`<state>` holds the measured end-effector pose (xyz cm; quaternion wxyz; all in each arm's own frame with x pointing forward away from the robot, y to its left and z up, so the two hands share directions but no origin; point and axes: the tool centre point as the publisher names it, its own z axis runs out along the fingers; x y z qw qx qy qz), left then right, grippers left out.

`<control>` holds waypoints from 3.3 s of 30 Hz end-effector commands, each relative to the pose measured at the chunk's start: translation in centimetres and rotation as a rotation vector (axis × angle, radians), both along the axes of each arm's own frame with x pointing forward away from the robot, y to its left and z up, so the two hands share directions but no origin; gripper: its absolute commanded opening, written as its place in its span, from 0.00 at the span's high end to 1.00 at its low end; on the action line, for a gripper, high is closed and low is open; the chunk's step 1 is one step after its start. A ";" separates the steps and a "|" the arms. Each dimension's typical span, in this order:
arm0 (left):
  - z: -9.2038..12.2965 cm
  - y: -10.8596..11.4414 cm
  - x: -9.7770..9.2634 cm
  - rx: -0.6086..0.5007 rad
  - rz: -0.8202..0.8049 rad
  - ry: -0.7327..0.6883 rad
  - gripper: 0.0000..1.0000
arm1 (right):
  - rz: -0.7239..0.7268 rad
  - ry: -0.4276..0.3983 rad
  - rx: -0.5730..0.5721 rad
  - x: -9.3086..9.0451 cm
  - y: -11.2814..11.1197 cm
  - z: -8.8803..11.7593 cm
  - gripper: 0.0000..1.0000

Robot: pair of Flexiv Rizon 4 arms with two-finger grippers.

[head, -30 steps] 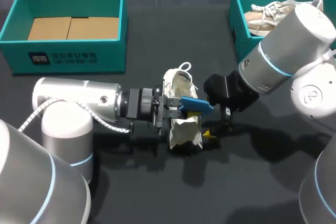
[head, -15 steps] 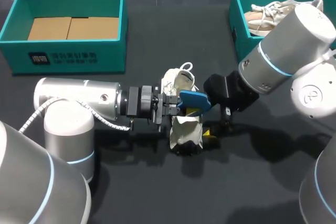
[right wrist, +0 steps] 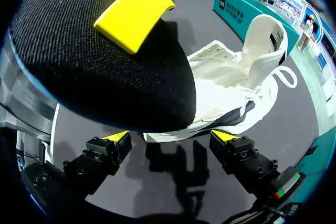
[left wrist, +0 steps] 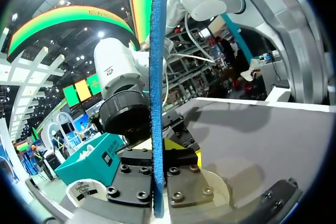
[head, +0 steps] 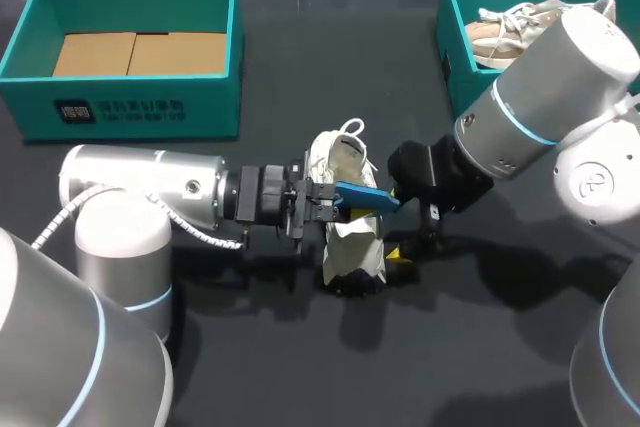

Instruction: Take the shoe out of the shoebox, open the shoe tongue, remove and reinsert the insole, then place the shoe into the shoebox

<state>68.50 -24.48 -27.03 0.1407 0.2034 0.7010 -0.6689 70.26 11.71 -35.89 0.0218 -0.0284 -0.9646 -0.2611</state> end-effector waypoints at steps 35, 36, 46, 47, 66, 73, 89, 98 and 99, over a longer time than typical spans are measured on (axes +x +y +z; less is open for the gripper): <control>-5.1 0.7 2.2 0.050 -0.001 -0.022 1.00 | -0.001 -0.001 -0.001 0.0 0.1 -0.1 0.00; -5.2 0.7 2.3 0.049 0.003 -0.023 1.00 | -0.001 -0.001 -0.001 0.0 0.1 -0.1 0.00; -5.7 0.5 3.3 0.042 0.029 -0.012 1.00 | -0.001 -0.001 -0.001 0.0 0.1 -0.1 0.00; -5.8 0.5 3.4 0.041 0.031 -0.009 1.00 | -0.001 -0.001 -0.001 0.0 0.1 -0.1 0.00; -5.9 1.1 3.7 0.054 0.047 0.014 0.94 | -0.001 -0.001 -0.001 0.0 0.1 -0.1 0.00; -5.1 1.1 3.4 0.053 0.056 0.010 0.71 | -0.001 -0.001 -0.001 0.0 0.1 -0.1 0.00; -2.8 1.3 1.9 0.049 0.073 -0.031 0.85 | -0.001 -0.001 -0.001 0.0 0.1 -0.1 0.00; -4.4 0.6 2.6 0.066 0.062 -0.140 1.00 | -0.001 -0.001 -0.001 0.0 0.1 -0.1 0.00; -4.7 0.7 2.7 0.062 0.059 -0.140 1.00 | -0.001 -0.001 -0.001 0.0 0.1 -0.1 0.00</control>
